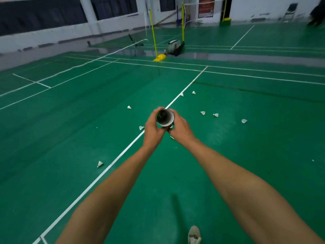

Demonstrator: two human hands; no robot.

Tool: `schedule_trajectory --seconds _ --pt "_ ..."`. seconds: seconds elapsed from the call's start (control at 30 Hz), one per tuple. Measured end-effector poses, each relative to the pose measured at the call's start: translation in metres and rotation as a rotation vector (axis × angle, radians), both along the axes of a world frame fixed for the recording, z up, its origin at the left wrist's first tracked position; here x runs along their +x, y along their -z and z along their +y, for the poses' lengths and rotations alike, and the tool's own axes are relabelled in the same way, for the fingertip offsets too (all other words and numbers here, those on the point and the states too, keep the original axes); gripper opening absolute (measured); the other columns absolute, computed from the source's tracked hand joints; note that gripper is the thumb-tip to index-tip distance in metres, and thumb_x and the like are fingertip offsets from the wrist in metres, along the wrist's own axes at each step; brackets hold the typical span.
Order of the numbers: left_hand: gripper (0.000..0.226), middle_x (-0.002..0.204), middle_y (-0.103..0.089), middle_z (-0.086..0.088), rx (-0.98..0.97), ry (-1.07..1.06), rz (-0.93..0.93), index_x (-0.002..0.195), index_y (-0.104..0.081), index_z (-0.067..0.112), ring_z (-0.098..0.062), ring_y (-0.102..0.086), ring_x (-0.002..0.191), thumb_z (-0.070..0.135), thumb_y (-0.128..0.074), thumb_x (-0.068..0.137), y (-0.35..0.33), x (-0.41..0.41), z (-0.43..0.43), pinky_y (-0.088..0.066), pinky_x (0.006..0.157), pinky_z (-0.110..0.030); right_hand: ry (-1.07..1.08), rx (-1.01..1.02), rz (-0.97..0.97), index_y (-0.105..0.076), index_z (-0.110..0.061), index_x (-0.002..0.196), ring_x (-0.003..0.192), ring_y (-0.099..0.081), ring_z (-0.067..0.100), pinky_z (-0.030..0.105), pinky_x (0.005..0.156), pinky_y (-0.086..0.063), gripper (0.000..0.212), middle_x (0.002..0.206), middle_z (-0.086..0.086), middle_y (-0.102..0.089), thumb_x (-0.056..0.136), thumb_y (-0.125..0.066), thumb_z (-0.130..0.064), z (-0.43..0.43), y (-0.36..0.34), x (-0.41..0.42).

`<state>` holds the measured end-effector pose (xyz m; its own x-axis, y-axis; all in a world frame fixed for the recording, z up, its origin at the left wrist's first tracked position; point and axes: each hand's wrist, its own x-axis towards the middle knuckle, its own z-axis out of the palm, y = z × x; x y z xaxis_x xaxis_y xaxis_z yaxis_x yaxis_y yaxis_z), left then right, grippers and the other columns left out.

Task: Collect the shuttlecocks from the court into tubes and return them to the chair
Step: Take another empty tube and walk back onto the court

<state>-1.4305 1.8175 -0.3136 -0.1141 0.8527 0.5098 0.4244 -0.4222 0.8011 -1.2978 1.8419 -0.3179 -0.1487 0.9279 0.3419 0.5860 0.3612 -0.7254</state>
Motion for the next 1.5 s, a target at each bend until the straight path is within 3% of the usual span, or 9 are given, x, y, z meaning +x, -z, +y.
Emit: schedule_trajectory --seconds 0.2,0.47,0.57,0.67,0.8,1.1,1.27,1.4,1.5 --pt "0.066 0.129 -0.068 0.003 -0.031 -0.027 0.004 0.131 -0.060 0.018 -0.016 -0.063 0.122 0.000 -0.084 0.072 -0.004 0.004 0.160 -0.049 0.107 -0.040 -0.040 0.007 -0.119 -0.044 -0.027 0.141 0.118 -0.061 0.030 0.044 0.095 -0.052 0.069 0.135 0.002 -0.062 0.081 -0.075 -0.015 0.164 -0.013 0.012" --pt "0.066 0.106 -0.069 0.011 -0.164 -0.118 -0.253 0.126 -0.058 0.022 -0.003 -0.065 0.091 0.011 -0.092 0.071 -0.008 0.001 0.329 -0.050 0.082 -0.018 -0.049 -0.152 -0.255 -0.035 -0.016 0.151 0.132 -0.051 0.034 0.045 0.107 -0.044 0.078 0.150 0.013 -0.048 0.084 -0.075 -0.017 0.336 -0.004 0.016" --pt "0.053 0.100 -0.068 0.011 -0.238 -0.285 -0.429 0.111 -0.060 0.026 -0.018 -0.067 0.097 0.033 -0.093 0.070 0.004 -0.016 0.403 -0.053 0.087 -0.029 -0.068 -0.225 -0.319 -0.033 -0.014 0.153 0.134 -0.049 0.034 0.044 0.109 -0.043 0.086 0.150 0.013 -0.044 0.081 -0.079 -0.017 0.398 0.013 0.007" --pt "0.058 0.100 -0.068 0.013 -0.336 -0.413 -0.679 0.099 -0.058 0.031 -0.021 -0.069 0.100 0.060 -0.088 0.057 0.017 -0.045 0.485 -0.059 0.092 -0.046 -0.014 -0.371 -0.438 -0.021 -0.021 0.156 0.136 -0.043 0.039 0.054 0.111 -0.039 0.102 0.156 0.012 -0.029 0.077 -0.085 -0.023 0.463 0.031 -0.003" --pt "0.060 0.119 -0.067 -0.006 -0.412 -0.467 -0.880 0.120 -0.058 0.019 -0.025 -0.068 0.101 0.051 -0.085 0.078 0.029 -0.080 0.585 -0.064 0.081 -0.047 0.062 -0.458 -0.583 -0.013 -0.024 0.157 0.141 -0.034 0.041 0.060 0.114 -0.029 0.107 0.160 0.011 -0.022 0.077 -0.085 -0.030 0.551 0.049 -0.013" --pt "0.065 0.119 -0.067 -0.013 -0.546 -0.559 -0.975 0.127 -0.054 0.007 -0.033 -0.071 0.100 0.055 -0.073 0.089 0.027 -0.153 0.771 -0.061 0.053 -0.034 0.251 -0.400 -0.663 -0.043 -0.020 0.134 0.125 -0.047 0.036 0.060 0.107 -0.034 0.055 0.132 0.010 -0.051 0.085 -0.069 -0.025 0.735 0.043 -0.034" --pt "0.065 0.121 -0.066 -0.013 -0.577 -0.567 -1.005 0.130 -0.051 0.005 -0.034 -0.070 0.102 0.054 -0.071 0.092 0.045 -0.171 0.848 -0.060 0.054 -0.036 0.248 -0.526 -0.603 -0.041 -0.025 0.137 0.131 -0.035 0.045 0.074 0.106 -0.028 0.058 0.136 0.013 -0.042 0.087 -0.070 -0.033 0.825 0.059 -0.056" --pt "0.061 0.120 -0.066 -0.013 -0.611 -0.621 -1.019 0.129 -0.052 0.005 -0.032 -0.069 0.102 0.052 -0.069 0.095 0.065 -0.184 0.904 -0.064 0.068 -0.042 0.159 -0.504 -0.617 -0.043 -0.032 0.138 0.129 -0.038 0.043 0.070 0.104 -0.032 0.058 0.133 0.013 -0.045 0.088 -0.071 -0.037 0.901 0.077 -0.077" --pt "0.059 0.122 -0.066 -0.013 -0.605 -0.682 -1.028 0.130 -0.053 0.007 -0.031 -0.069 0.102 0.051 -0.069 0.095 0.082 -0.193 0.953 -0.063 0.059 -0.039 0.063 -0.460 -0.656 -0.044 -0.029 0.137 0.127 -0.041 0.041 0.065 0.105 -0.033 0.055 0.133 0.013 -0.047 0.089 -0.069 -0.037 0.963 0.094 -0.094"
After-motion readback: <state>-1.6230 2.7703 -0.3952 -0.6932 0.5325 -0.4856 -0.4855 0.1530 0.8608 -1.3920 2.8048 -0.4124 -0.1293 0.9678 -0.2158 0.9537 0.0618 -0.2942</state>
